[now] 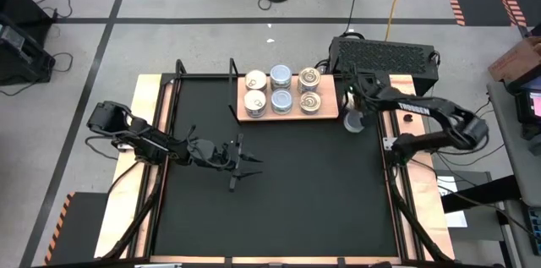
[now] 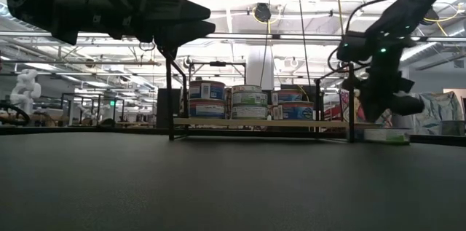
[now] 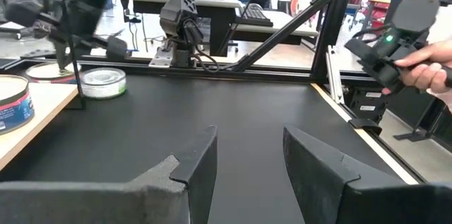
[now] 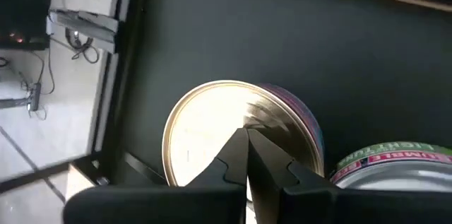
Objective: Stack canned seafood by type on shelf
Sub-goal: Move the cans to the middle right of the table
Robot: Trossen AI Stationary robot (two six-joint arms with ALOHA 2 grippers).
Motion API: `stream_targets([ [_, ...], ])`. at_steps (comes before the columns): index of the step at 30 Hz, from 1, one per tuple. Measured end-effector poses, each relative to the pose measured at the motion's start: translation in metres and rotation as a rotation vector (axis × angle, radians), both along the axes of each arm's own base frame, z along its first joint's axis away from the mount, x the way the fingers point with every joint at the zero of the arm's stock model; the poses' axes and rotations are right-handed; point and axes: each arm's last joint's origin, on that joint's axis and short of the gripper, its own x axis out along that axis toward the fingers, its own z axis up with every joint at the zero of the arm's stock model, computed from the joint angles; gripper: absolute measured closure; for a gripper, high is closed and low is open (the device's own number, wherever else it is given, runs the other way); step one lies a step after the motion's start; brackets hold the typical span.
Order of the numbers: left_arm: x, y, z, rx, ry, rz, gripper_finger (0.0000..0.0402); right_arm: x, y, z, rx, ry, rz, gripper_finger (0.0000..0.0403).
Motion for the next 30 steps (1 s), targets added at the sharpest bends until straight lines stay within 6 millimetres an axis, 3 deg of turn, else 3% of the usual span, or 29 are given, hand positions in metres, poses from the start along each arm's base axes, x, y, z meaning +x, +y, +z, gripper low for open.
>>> stream_targets([
  [16,0.004,-0.006,0.009,-0.037,-0.039,-0.066,0.024,-0.005,0.092,0.011,0.058,0.089,0.209,0.0403],
  [30,0.005,-0.013,0.011,-0.019,-0.043,-0.089,0.024,0.017,0.155,0.008,-0.01,0.067,0.59,0.0403],
])
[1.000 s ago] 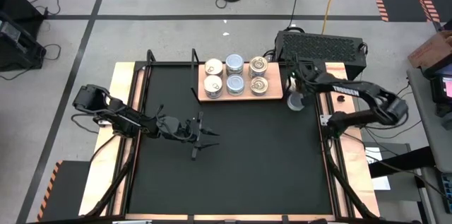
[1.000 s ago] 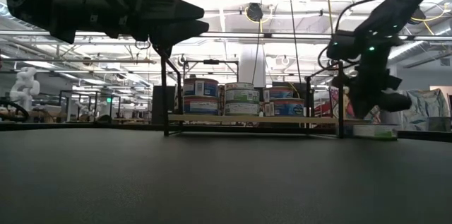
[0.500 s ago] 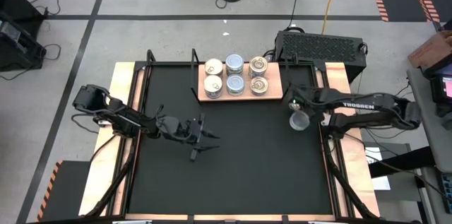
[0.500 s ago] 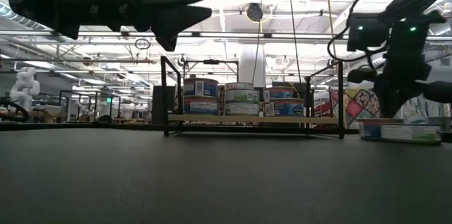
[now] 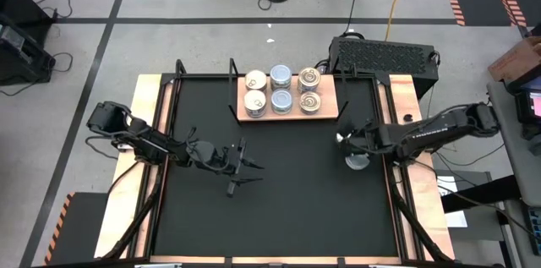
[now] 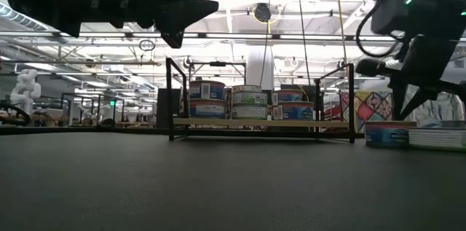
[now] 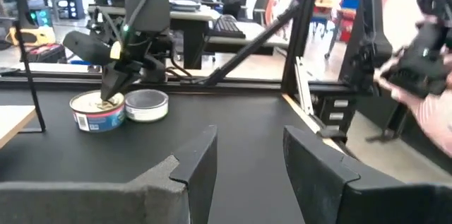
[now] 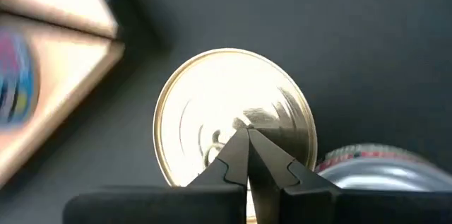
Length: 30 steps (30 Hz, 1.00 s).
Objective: Stack canned seafood by type on shelf
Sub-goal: Move the cans to the middle right of the table, then stack the blue tuna can on top of the blue tuna can on the shelf
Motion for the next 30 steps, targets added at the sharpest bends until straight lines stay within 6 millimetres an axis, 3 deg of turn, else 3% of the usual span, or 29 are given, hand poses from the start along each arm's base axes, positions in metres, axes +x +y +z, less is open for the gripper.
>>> stream_targets([
  [4,0.002,-0.004,-0.001,0.059,0.029,-0.015,0.024,0.006,0.015,0.01,-0.021,-0.041,0.109,0.0403],
  [8,0.012,-0.011,0.004,0.118,0.077,-0.018,0.024,0.02,0.035,0.029,-0.07,-0.099,0.334,0.0403],
  [10,0.021,-0.015,0.006,0.152,0.102,0.01,0.024,0.025,0.045,0.043,-0.16,-0.101,0.465,0.0403],
  [12,0.035,-0.018,0.006,0.185,0.118,0.05,0.024,0.021,0.048,0.058,-0.306,0.01,0.575,0.0403],
  [15,0.062,-0.02,0.0,0.21,0.164,0.096,0.024,0.004,0.042,0.073,-0.412,0.255,0.635,0.0403],
  [18,0.097,-0.014,-0.009,0.249,0.217,0.12,0.024,-0.006,0.039,0.073,-0.376,0.404,0.722,0.0403],
  [21,0.137,-0.007,-0.014,0.312,0.271,0.115,0.024,-0.011,0.039,0.069,-0.307,0.486,0.776,0.0403],
  [25,0.187,0.004,-0.013,0.473,0.331,0.124,0.024,-0.018,0.033,0.056,-0.317,0.572,0.714,0.0403],
  [30,0.237,0.027,-0.012,0.62,0.348,0.162,0.024,-0.009,0.028,0.047,-0.309,0.662,0.69,0.0403],
])
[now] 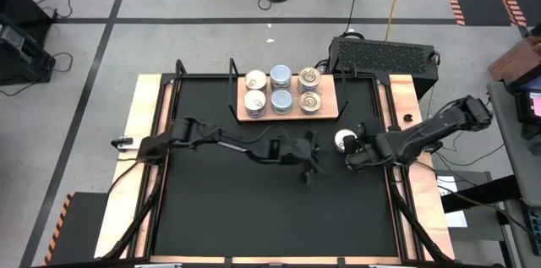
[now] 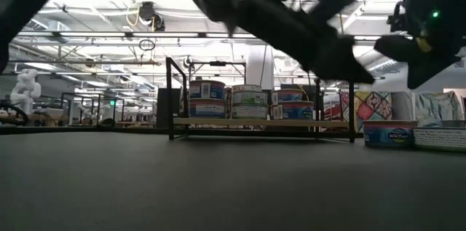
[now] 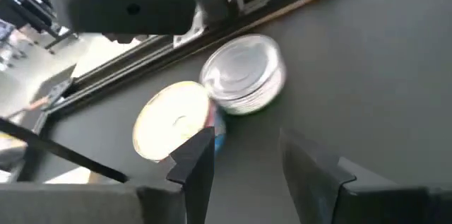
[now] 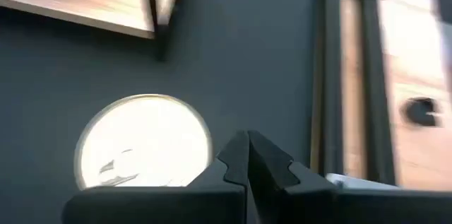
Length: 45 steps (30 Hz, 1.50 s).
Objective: Stack canned seafood by type on shelf
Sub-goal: Stack the blue tuna can on top of the blue tuna can on the shelf
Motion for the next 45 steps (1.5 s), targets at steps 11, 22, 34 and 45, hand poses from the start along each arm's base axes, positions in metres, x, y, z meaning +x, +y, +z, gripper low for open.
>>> stream_targets([
  [11,0.046,0.028,-0.043,0.326,0.077,-0.057,0.024,0.016,-0.009,-0.016,-0.037,0.13,-0.031,0.0403],
  [22,0.054,0.036,-0.055,0.521,0.062,-0.066,0.024,0.016,-0.01,-0.016,-0.036,0.124,-0.034,0.0403],
  [34,0.053,0.062,-0.059,0.458,0.083,-0.126,0.024,0.019,-0.008,-0.018,-0.006,0.085,-0.043,0.0403],
  [45,0.051,0.064,-0.065,0.44,0.13,-0.149,0.024,0.02,-0.006,-0.019,0.028,0.071,-0.056,0.0403],
])
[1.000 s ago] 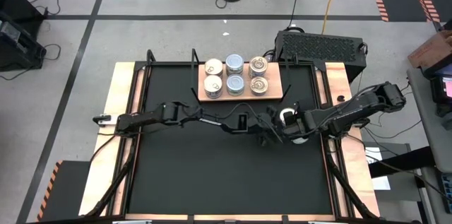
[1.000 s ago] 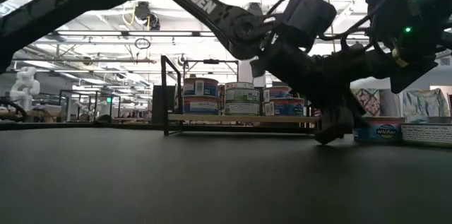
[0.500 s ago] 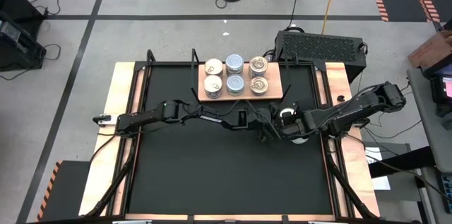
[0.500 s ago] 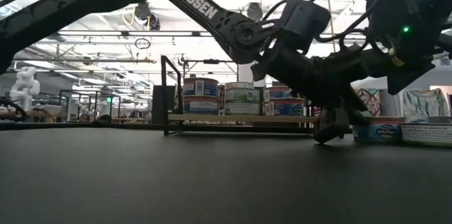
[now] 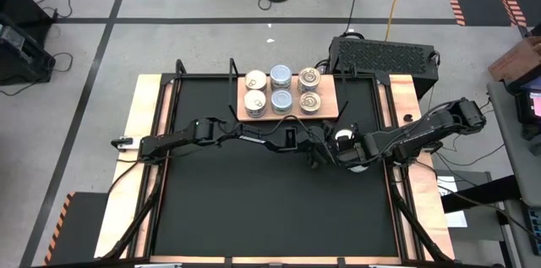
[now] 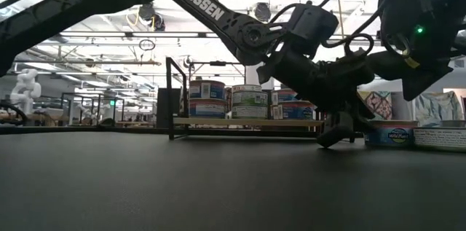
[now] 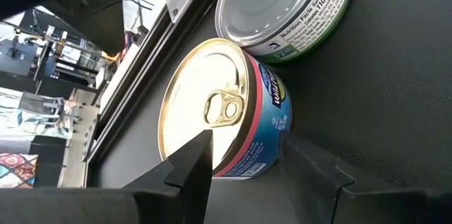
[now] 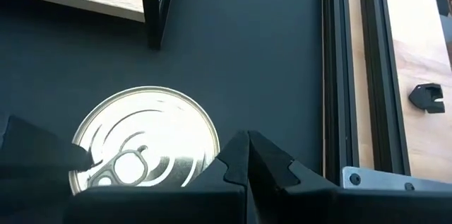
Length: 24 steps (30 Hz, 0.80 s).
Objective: Stack canned seafood by type on shelf
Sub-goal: Stack the blue tuna can on top of the blue tuna can on the shelf
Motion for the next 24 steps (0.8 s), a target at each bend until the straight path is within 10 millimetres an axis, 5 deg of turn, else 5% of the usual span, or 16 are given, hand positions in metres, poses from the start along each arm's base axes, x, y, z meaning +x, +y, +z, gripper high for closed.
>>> stream_targets([
  [10,-0.001,-0.004,-0.003,-0.001,0.024,-0.005,0.0275,0.0,0.001,-0.001,0.023,-0.002,-0.006,0.0403],
  [24,-0.002,-0.02,-0.003,0.061,0.036,0.03,0.0389,0.001,0.001,-0.001,0.024,-0.003,-0.005,0.0403],
])
